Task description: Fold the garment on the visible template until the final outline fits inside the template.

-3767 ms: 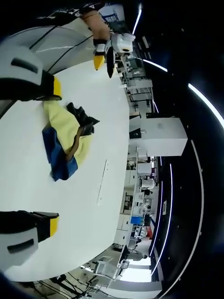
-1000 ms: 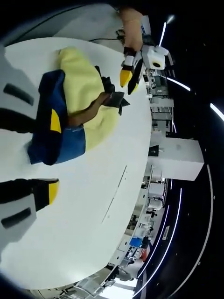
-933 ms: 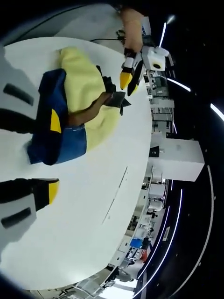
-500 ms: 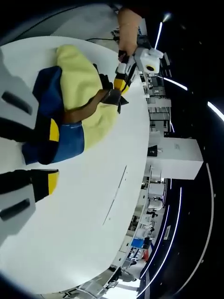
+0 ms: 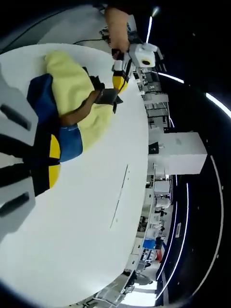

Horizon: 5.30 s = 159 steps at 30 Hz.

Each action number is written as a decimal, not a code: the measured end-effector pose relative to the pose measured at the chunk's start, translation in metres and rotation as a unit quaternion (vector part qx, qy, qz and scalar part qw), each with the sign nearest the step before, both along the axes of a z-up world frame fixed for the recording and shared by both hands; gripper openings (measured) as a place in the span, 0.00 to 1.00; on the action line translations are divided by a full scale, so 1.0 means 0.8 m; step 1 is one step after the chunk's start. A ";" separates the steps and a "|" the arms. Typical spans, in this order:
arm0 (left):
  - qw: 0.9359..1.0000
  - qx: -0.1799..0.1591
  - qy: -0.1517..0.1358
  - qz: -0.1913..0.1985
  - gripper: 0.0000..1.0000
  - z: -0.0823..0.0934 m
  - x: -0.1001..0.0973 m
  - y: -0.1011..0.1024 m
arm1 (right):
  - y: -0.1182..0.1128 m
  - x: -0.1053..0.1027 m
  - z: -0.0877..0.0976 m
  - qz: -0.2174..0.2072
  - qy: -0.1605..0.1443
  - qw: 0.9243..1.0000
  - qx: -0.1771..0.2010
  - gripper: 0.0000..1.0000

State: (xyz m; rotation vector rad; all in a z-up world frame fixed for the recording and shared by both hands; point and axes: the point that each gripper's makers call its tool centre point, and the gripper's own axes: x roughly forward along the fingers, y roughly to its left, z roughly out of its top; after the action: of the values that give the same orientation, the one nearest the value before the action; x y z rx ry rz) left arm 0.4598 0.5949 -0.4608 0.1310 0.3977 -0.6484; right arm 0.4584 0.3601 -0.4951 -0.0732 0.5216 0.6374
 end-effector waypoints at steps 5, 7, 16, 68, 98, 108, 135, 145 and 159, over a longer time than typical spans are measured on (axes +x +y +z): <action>1.000 0.008 -0.017 0.002 0.00 0.021 0.000 0.004 | -0.001 0.001 0.014 -0.008 -0.003 1.000 0.013 0.00; 1.000 0.008 -0.024 0.002 0.00 0.031 -0.001 0.005 | -0.002 0.000 0.018 -0.010 -0.002 1.000 0.014 0.00; 0.999 0.020 -0.032 0.000 0.00 0.060 -0.001 0.013 | 0.000 0.002 0.056 0.003 -0.018 1.000 0.020 0.00; 0.991 -0.031 0.011 0.133 0.00 0.004 0.256 0.028 | -0.004 0.258 0.037 -0.086 -0.020 0.995 0.038 0.00; 0.988 -0.002 0.040 0.152 0.41 -0.042 0.262 0.020 | -0.012 0.258 -0.033 -0.154 0.080 0.984 0.048 0.33; 0.993 -0.032 0.012 0.117 0.74 -0.008 0.222 0.016 | 0.009 0.219 -0.009 -0.137 0.097 0.984 0.060 0.52; 0.999 -0.036 0.023 -0.002 0.97 0.001 0.076 -0.014 | 0.013 0.074 0.014 -0.071 0.111 0.990 0.050 0.59; 0.999 -0.022 0.038 -0.018 0.86 -0.014 0.026 -0.012 | 0.020 0.031 0.005 -0.039 0.114 0.992 0.045 0.54; 0.998 -0.005 0.063 0.023 0.52 -0.061 0.015 0.015 | 0.010 -0.001 -0.038 -0.069 0.126 0.990 -0.008 0.25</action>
State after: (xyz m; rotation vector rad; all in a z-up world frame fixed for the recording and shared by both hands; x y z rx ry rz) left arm 0.4717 0.6067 -0.5098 0.0725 0.5170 -0.6154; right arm 0.4575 0.3680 -0.5256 0.0291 0.7687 0.5100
